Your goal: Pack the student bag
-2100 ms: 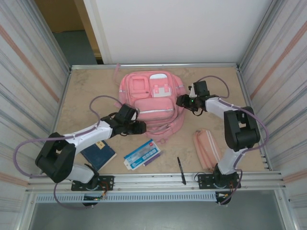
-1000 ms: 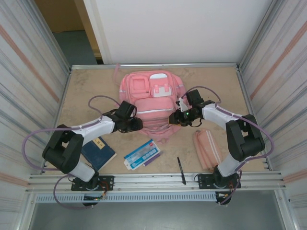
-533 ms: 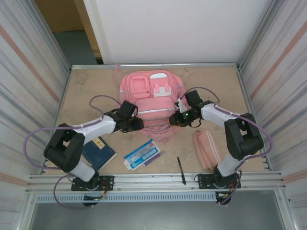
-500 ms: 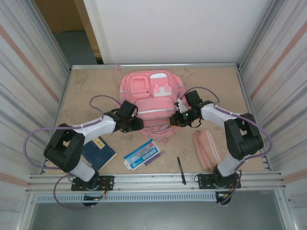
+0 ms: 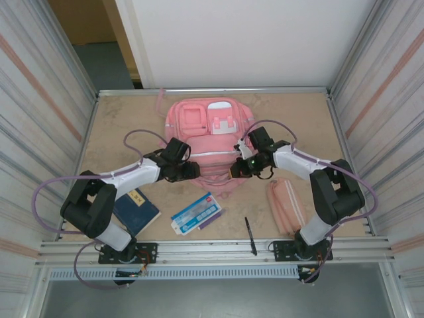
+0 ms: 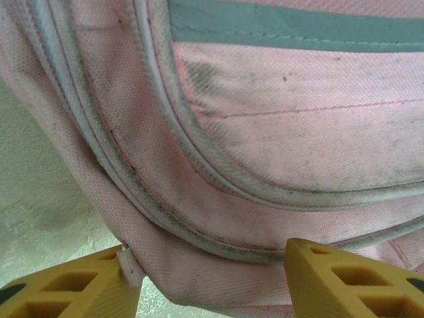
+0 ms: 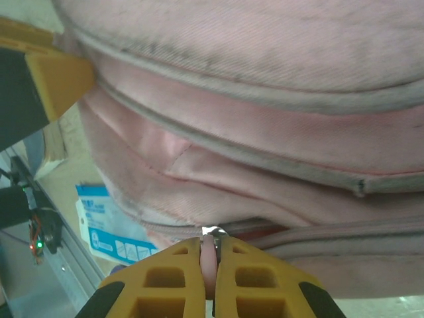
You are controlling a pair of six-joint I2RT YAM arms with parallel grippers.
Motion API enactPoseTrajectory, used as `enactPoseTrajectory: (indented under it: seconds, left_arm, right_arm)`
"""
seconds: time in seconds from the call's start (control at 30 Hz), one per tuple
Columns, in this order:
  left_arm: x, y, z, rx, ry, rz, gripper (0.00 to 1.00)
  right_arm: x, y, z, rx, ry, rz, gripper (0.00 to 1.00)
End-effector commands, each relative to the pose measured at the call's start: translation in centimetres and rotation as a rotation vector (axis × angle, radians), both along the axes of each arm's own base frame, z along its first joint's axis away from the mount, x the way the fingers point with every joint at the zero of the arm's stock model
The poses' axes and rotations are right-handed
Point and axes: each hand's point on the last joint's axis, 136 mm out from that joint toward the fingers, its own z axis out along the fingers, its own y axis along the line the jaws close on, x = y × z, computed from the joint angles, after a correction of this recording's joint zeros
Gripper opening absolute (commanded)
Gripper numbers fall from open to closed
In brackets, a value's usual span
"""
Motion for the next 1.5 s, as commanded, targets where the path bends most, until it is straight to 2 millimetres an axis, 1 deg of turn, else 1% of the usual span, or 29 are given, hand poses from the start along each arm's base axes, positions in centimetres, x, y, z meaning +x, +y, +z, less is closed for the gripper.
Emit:
enactPoseTrajectory:
  seconds: [0.0, 0.17, 0.2, 0.23, 0.3, 0.4, 0.5, 0.57, 0.63, 0.7, 0.8, 0.87, 0.93, 1.03, 1.07, 1.27, 1.33, 1.47]
  left_arm:
    - [1.2, -0.3, 0.9, 0.026, -0.051, -0.011, 0.61]
    - [0.9, 0.5, 0.4, 0.050, -0.050, 0.016, 0.65]
    - [0.8, 0.7, 0.2, 0.051, -0.046, 0.029, 0.68]
    - [0.6, 0.9, 0.0, 0.053, -0.042, 0.042, 0.78]
    - [0.4, 1.3, -0.3, 0.054, -0.035, 0.067, 0.79]
    - [0.2, 1.8, -0.6, 0.062, -0.028, 0.098, 0.79]
    - [0.7, 2.6, -0.8, 0.096, -0.042, 0.148, 0.72]
    - [1.3, 3.3, -1.0, 0.133, -0.058, 0.181, 0.63]
    - [2.0, 3.8, -0.6, 0.168, -0.061, 0.211, 0.52]
    - [2.6, 4.0, 0.1, 0.188, -0.076, 0.219, 0.44]
    - [3.2, 3.6, 1.3, 0.175, -0.109, 0.213, 0.30]
    - [3.3, 3.4, 2.2, 0.154, -0.119, 0.204, 0.24]
    - [3.1, 3.1, 3.1, 0.131, -0.130, 0.197, 0.16]
    - [3.1, 2.7, 4.2, 0.097, -0.152, 0.189, 0.02]
    - [3.2, 2.5, 4.5, 0.085, -0.157, 0.185, 0.00]
    - [3.7, 0.6, 5.2, 0.026, -0.151, 0.133, 0.00]
    - [4.1, 0.1, 5.4, 0.010, -0.147, 0.132, 0.00]
    - [5.2, -0.5, 6.5, -0.004, -0.166, 0.145, 0.00]
  right_arm:
    - [-0.6, 0.5, 2.5, 0.022, -0.070, 0.050, 0.00]
    - [-0.3, 0.2, 4.3, 0.023, -0.139, 0.046, 0.00]
    - [-0.3, 0.3, 4.5, 0.030, -0.142, 0.046, 0.00]
    - [-0.5, 0.4, 4.7, 0.036, -0.145, 0.052, 0.00]
    - [-0.8, 0.8, 4.9, 0.036, -0.158, 0.069, 0.00]
    - [-1.2, 1.3, 4.6, 0.013, -0.171, 0.089, 0.00]
    - [-1.7, 2.1, 4.7, 0.002, -0.188, 0.110, 0.00]
    - [-1.9, 2.5, 4.7, -0.005, -0.205, 0.122, 0.00]
    - [-1.8, 2.5, 4.5, -0.020, -0.213, 0.122, 0.00]
    - [-1.8, 2.4, 4.5, -0.032, -0.215, 0.124, 0.00]
    - [-1.6, 1.9, 4.3, -0.063, -0.233, 0.126, 0.00]
    - [-1.4, 1.6, 4.1, -0.088, -0.239, 0.120, 0.00]
    - [-1.2, 1.3, 4.1, -0.109, -0.248, 0.119, 0.00]
    - [-1.1, 1.8, 4.4, -0.101, -0.262, 0.121, 0.00]
    - [-1.2, 2.0, 4.4, -0.095, -0.264, 0.121, 0.00]
    - [-1.6, 4.5, 5.2, -0.058, -0.287, 0.109, 0.00]
    - [-1.8, 5.1, 5.4, -0.069, -0.303, 0.098, 0.00]
    - [-1.9, 6.2, 5.8, -0.078, -0.339, 0.066, 0.00]
